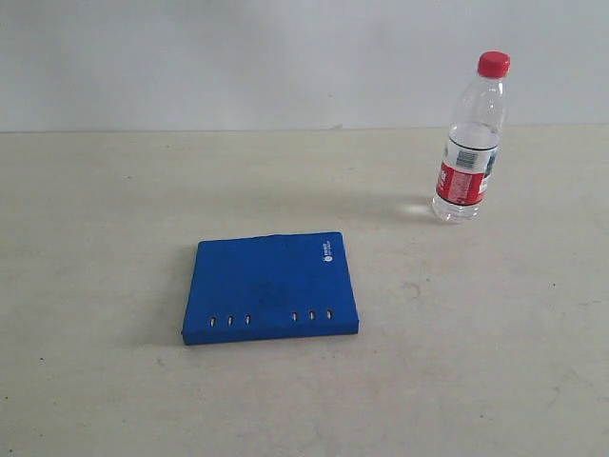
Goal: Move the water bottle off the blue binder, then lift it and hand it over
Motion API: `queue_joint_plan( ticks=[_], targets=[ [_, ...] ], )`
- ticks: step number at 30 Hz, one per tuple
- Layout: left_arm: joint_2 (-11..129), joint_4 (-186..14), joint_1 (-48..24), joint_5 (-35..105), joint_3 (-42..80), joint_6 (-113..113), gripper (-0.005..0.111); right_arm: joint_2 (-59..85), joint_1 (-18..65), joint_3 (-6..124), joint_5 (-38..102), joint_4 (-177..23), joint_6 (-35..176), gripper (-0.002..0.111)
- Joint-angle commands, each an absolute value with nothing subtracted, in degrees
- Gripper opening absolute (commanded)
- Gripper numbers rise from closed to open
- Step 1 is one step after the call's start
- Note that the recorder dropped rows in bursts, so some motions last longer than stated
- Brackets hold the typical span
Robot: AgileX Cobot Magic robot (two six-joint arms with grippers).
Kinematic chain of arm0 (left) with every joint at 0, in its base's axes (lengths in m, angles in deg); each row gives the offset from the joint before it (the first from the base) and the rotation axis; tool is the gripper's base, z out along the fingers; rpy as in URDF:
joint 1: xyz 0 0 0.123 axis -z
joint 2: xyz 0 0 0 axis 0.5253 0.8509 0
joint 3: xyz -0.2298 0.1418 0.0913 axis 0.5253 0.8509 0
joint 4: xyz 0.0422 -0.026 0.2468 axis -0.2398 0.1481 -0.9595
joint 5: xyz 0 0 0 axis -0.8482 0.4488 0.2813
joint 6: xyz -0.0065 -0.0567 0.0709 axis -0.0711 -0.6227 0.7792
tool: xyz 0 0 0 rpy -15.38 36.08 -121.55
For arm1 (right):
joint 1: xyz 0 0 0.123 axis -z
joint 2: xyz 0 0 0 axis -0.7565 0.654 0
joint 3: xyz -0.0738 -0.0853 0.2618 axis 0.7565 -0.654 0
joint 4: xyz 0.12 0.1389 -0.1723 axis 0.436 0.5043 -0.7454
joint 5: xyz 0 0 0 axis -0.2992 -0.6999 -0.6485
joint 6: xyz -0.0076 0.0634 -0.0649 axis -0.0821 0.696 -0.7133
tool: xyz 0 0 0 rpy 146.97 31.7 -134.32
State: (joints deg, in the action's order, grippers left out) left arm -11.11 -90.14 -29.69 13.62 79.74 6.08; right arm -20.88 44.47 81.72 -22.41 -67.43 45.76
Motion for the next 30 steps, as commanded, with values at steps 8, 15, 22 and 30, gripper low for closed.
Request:
queue_joint_plan(
  ticks=[8, 15, 22, 30],
  targets=[
    [-10.89, -85.6, -29.84, 22.05, 79.52, 7.04, 0.005, -39.79, 44.59, 49.31, -11.45, -68.01, 57.07, 0.0],
    [-10.89, -65.15, -29.84, 24.46, 79.52, 0.12, 0.005, -43.29, 44.59, 15.81, 29.81, -67.74, 78.24, 0.0],
    [-10.89, -58.34, -29.84, 28.24, 79.52, 0.12, 0.005, -32.81, 44.59, -2.37, 44.4, -68.22, 77.34, 0.0],
    [-10.89, -47.89, -29.84, 28.49, 79.52, 0.12, 0.005, -26.17, 44.59, -5.02, 41.73, -68.22, 76.45, 0.0]
  ],
)
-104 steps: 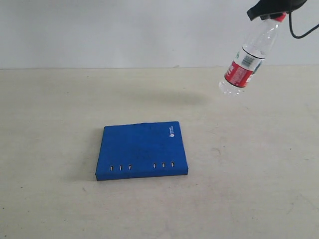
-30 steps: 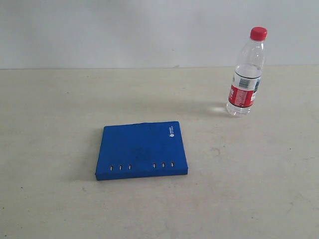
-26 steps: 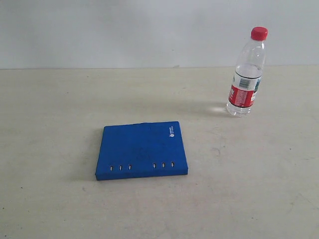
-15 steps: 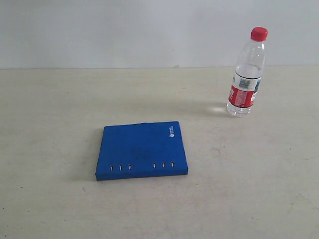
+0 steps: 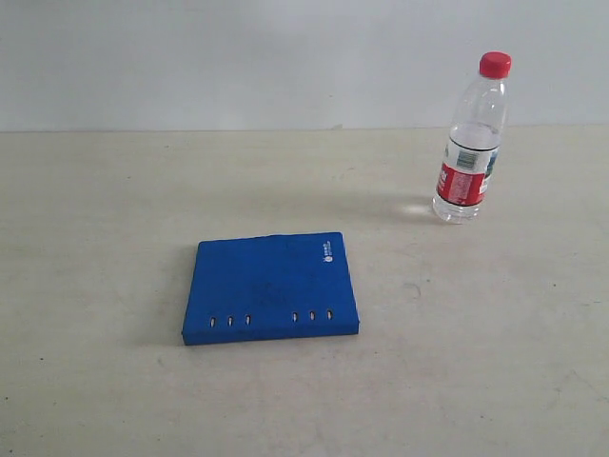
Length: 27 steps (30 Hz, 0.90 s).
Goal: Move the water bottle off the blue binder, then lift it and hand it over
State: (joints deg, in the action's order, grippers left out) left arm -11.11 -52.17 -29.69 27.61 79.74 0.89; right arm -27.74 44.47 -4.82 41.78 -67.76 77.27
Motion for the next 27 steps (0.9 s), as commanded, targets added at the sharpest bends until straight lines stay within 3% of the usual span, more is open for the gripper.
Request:
queue_joint_plan(
  ticks=[1, 10, 16, 21, 23, 27],
  targets=[
    [-10.89, -46.92, -29.84, 28.49, 79.52, 0.12, 0.005, -26.17, 44.59, -5.02, 41.09, -67.74, 77.35, 0.0],
    [-10.89, -32.79, -29.84, 17.69, 79.52, 6.32, 0.005, -26.17, 43.17, -3.3, 26.03, -63.5, 96.49, 0.0],
    [-7.99, 12.9, -29.84, 11.96, 76.28, 60.3, 0.005, -25.06, 36.06, 4.16, 25.33, -63.5, 92.57, 0.0],
    [10.8, 13.6, -29.84, 2.58, 73.74, 76.13, 0.005, -16.67, 28.13, 10.42, 21.7, -63.5, 89.84, 0.0],
    [25.37, 13.6, -29.84, 0.88, 71.22, 80.43, 0.005, -9.85, 22.63, 13.11, 16.13, -62.92, 86.17, 0.0],
    [41.39, 13.6, -29.84, 0.56, 66.79, 82.97, 0.005, -0.6, 16.51, 17.13, 9.18, -62.77, 82.61, 0.0]
  ],
)
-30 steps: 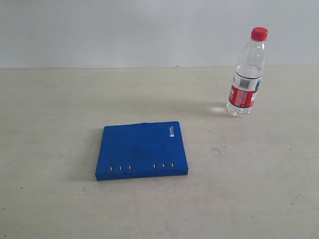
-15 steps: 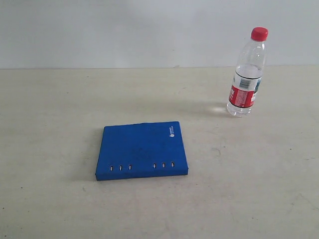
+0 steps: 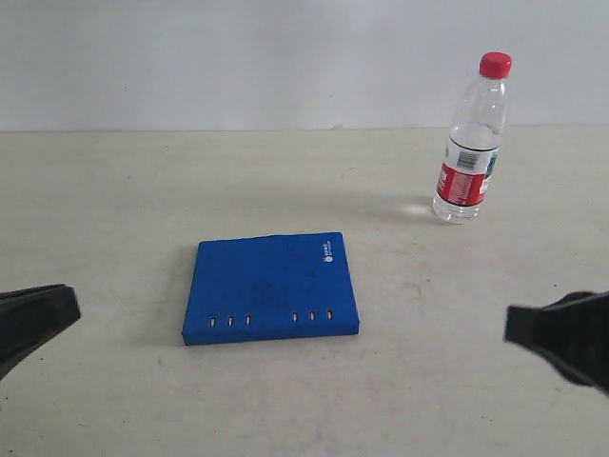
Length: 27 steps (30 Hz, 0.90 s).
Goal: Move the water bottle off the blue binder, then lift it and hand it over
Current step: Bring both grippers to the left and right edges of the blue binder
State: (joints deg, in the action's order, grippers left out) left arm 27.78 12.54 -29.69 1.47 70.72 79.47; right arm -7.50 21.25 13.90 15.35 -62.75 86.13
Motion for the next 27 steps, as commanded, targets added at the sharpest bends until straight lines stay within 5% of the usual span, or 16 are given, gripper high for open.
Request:
queue_joint_plan(
  ticks=[1, 8, 9, 12, 13, 19, 27],
  targets=[
    [45.56, 13.6, -29.84, 0.56, 65.46, 83.38, 0.005, 1.75, 15.18, 18.26, 7.36, -62.77, 81.95, 0.0],
    [70.21, 13.6, -29.84, -3.86, 56.35, 87.16, 0.005, 11.59, 13.99, 25.82, 1.98, -56.68, 67.09, 0.002],
    [72.73, 13.6, -29.84, -4.74, 55.19, 87.43, 0.005, 12.75, 13.99, 26.59, 4.93, -56.82, 66.09, 0.008],
    [79.76, 13.6, -29.84, -4.88, 51.35, 90.06, 0.01, 18.02, 14.25, 27.02, 23.81, -56.74, 66.19, 0.05],
    [81.09, 13.6, -29.84, -5.24, 50.5, 90.2, 0.015, 19.38, 14.36, 27.02, 26.61, -55.76, 66.98, 0.054],
    [88.7, 13.6, -29.84, -4.0, 44.59, 90.2, 0.06, 28.75, 17.8, 27.57, 36.57, -53.96, 87.37, 0.05],
    [93.89, 13.6, -29.84, 3.57, 39.31, 89.57, 0.062, 34.82, 23.56, 43.83, 14.03, -54.63, 74.43, 0.05]
  ],
)
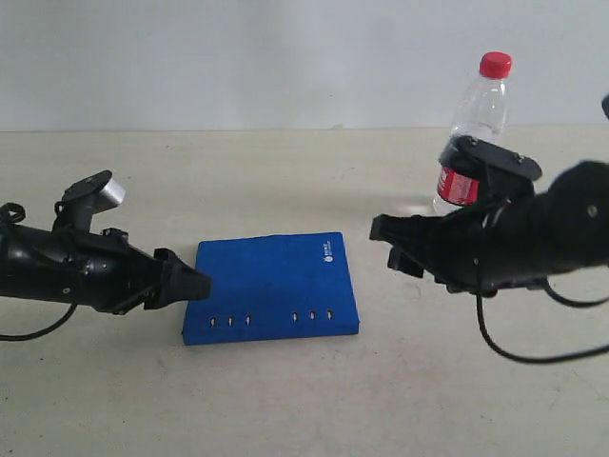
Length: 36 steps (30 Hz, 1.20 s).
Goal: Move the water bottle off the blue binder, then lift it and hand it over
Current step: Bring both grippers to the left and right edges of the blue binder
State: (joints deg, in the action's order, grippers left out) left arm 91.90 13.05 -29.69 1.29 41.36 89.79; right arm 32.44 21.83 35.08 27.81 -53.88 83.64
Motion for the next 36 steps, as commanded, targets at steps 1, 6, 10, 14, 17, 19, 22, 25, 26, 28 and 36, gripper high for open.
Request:
queue_joint_plan(
  ticks=[1, 6, 10, 14, 17, 19, 22, 25, 26, 28, 36],
  targets=[
    [94.61, 13.6, -29.84, 3.57, 38.66, 89.44, 0.062, 36.01, 23.56, 46.98, 9.42, -54.63, 70.85, 0.05],
    [96.59, 13.6, -29.84, 3.05, 37.64, 86.92, 0.062, 42.71, 23.56, 58.97, -5.03, -54.22, 63.95, 0.05],
    [96.81, 13.6, -29.84, 3.05, 37.64, 86.93, 0.062, 45.69, 23.56, 61.77, -4.15, -54.22, 62.48, 0.05],
    [96.81, 13.6, -29.84, 3.05, 37.64, 86.93, 0.062, 45.79, 23.56, 61.77, 2.49, -55.45, 62.33, 0.05],
    [96.79, 13.6, -29.84, 3.05, 37.64, 86.76, 0.062, 45.79, 23.43, 61.77, 6.46, -55.23, 64.12, 0.05],
    [96.79, 13.6, -29.84, 3.05, 37.64, 86.76, 0.062, 45.87, 23.35, 61.77, 7.63, -55.12, 68.67, 0.05],
    [96.79, 13.6, -29.84, 3.17, 37.64, 86.75, 0.062, 48.22, 24.0, 61.77, 9.03, -55.41, 72.4, 0.05],
    [96.79, 13.6, -29.84, 3.17, 37.64, 86.75, 0.062, 52.67, 26.74, 61.81, 6.64, -48.19, 72.36, 0.05],
    [96.79, 13.6, -29.84, 3.17, 37.64, 86.75, 0.062, 53.93, 27.68, 61.81, 4.95, -43.85, 69.1, 0.05],
    [96.79, 13.6, -29.84, 3.17, 37.64, 86.75, 0.062, 55.45, 29.22, 61.81, 0.23, -33.11, 57.54, 0.05],
    [96.79, 13.6, -29.84, 3.17, 37.64, 86.75, 0.062, 58.06, 36.11, 61.81, -11.44, -19.54, 36.13, 0.05]
  ],
)
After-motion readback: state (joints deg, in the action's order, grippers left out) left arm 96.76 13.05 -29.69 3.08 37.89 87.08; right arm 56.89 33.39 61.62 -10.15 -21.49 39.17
